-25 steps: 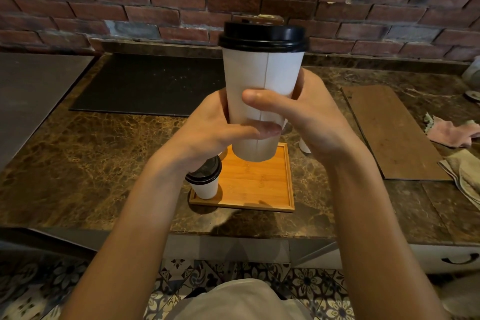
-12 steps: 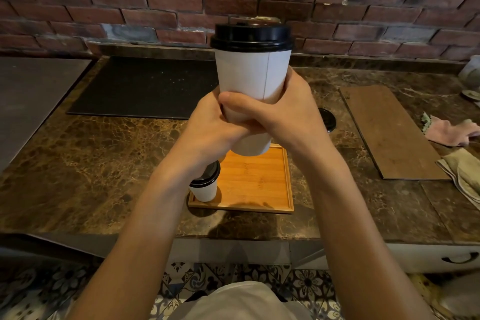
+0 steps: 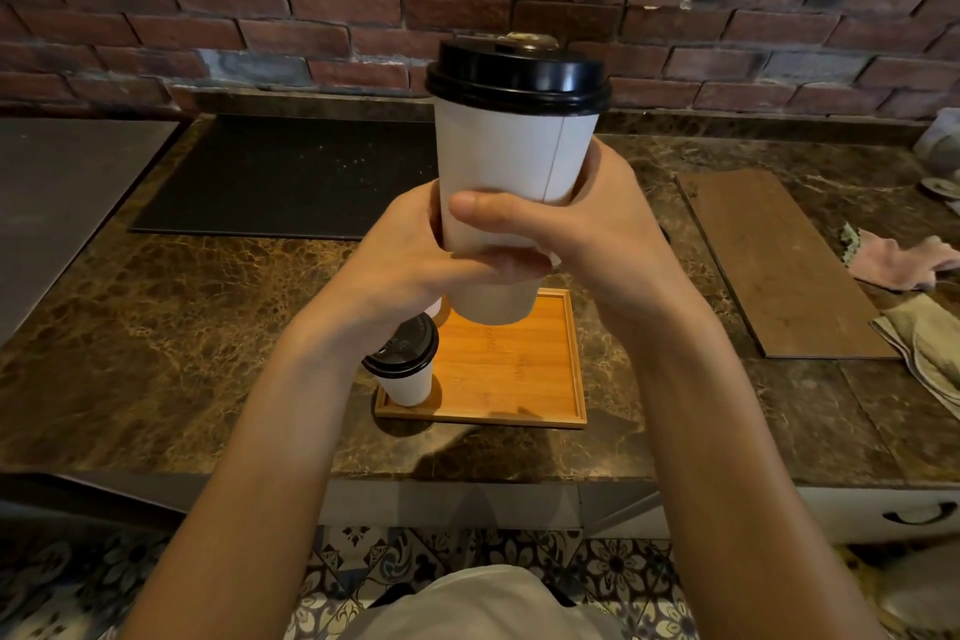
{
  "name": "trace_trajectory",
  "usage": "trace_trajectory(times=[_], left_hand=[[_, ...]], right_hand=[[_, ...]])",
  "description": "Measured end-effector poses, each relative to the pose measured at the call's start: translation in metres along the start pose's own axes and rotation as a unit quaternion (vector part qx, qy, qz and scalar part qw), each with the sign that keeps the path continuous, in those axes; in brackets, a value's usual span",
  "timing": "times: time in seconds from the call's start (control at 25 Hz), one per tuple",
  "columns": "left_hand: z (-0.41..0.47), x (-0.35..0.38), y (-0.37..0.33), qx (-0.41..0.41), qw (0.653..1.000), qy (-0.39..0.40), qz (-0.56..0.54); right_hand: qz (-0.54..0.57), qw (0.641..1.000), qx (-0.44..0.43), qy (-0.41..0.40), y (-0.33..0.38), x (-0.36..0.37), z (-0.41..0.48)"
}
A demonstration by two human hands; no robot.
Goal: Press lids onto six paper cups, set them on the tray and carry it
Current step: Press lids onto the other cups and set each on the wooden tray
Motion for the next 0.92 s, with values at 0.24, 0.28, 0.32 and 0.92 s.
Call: trace_trajectory(times=[0.24, 0.28, 0.32, 0.92], left_hand=[[-0.004, 0.016, -0.003, 0.016, 0.994, 0.098, -0.045], [-0.004, 0.016, -0.003, 0.016, 0.994, 0.100, -0.045], [-0.004, 0.016, -0.002, 0.015, 0.994, 0.097, -0.047], [-0.001, -0.004, 0.007, -0.031, 0.997, -0.067, 0.027]], right_hand=[[0.043, 0.995, 0.007, 0.093, -0.008, 0.009, -0.001], [0.042, 0.994, 0.010, 0.100, -0.010, 0.010, -0.001], [0.037, 0.994, 0.013, 0.102, -0.010, 0.010, 0.000], [-0.078, 0.996, 0.044, -0.019, -0.010, 0.000, 0.004]])
Point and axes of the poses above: each hand's wrist, its own z-axis towards the middle knuckle, its own x-axis out of the palm, y = z × x, the point moved 9 cm from there along z, towards the middle knuckle, and after that the axes turned 10 degrees about y, right-handed, at the moved point
